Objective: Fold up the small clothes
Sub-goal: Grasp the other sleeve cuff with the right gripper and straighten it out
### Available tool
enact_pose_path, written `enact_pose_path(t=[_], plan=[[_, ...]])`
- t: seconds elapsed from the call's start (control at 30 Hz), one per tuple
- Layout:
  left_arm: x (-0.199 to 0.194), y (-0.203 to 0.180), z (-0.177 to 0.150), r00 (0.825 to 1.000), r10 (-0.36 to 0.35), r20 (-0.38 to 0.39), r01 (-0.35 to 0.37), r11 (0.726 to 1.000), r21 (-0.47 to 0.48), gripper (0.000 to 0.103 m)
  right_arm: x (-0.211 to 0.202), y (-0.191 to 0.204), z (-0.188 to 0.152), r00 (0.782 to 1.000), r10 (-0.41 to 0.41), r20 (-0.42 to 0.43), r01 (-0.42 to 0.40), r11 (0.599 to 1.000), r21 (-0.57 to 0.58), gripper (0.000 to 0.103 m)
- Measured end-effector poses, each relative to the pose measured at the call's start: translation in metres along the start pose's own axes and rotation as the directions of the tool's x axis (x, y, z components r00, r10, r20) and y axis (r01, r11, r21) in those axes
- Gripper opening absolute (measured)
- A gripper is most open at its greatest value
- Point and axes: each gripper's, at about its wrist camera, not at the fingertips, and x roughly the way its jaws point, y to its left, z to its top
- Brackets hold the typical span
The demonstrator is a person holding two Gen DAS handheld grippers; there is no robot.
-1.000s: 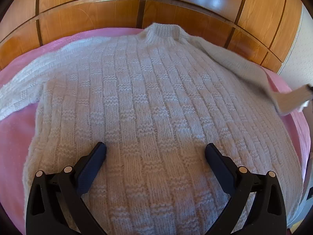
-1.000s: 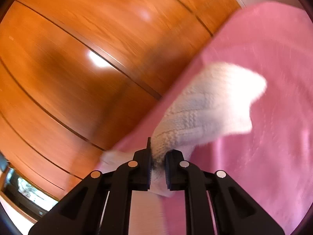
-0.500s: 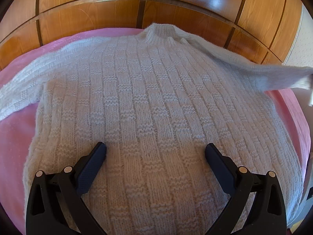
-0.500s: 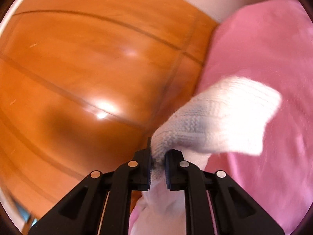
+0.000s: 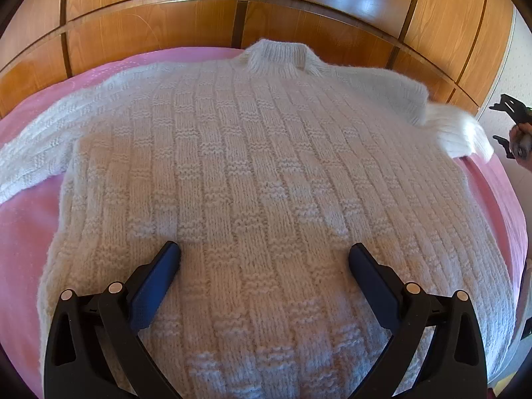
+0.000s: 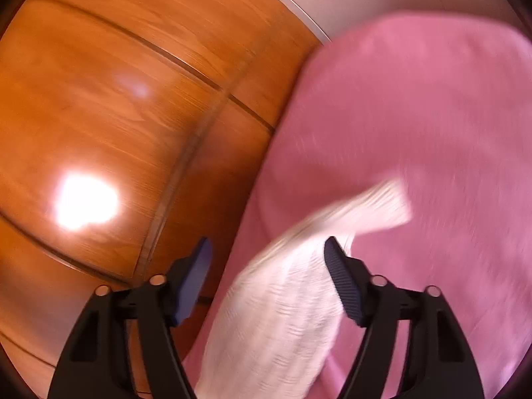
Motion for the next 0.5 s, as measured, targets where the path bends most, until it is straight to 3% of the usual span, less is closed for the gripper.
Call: enact_pose_path(t=[0.1,0.27,0.5], plan=[[0.000,0.000,0.000,1.000,0.000,0.000,0.000,1.000,0.000,0.099,0.001,-0.020,-0.011,1.000,0.004,-0.019,-0.004,0.999,-0.032,0.073],[0.000,0.000,0.000,1.000,0.003,-0.001,-0.003,1.000,0.001,0.099,0.016,-0.061,-0.042,0.989,-0.055,-0.134,0.049,0.998,-0.047,0.058],[0.001,-0.002,0.001,1.000,0.011,-0.004,-0.011,1.000,0.005,0.099,0.074,-0.054,-0.047,0.975,-0.139,-0.173,0.125,0.988,-0.086,0.053]])
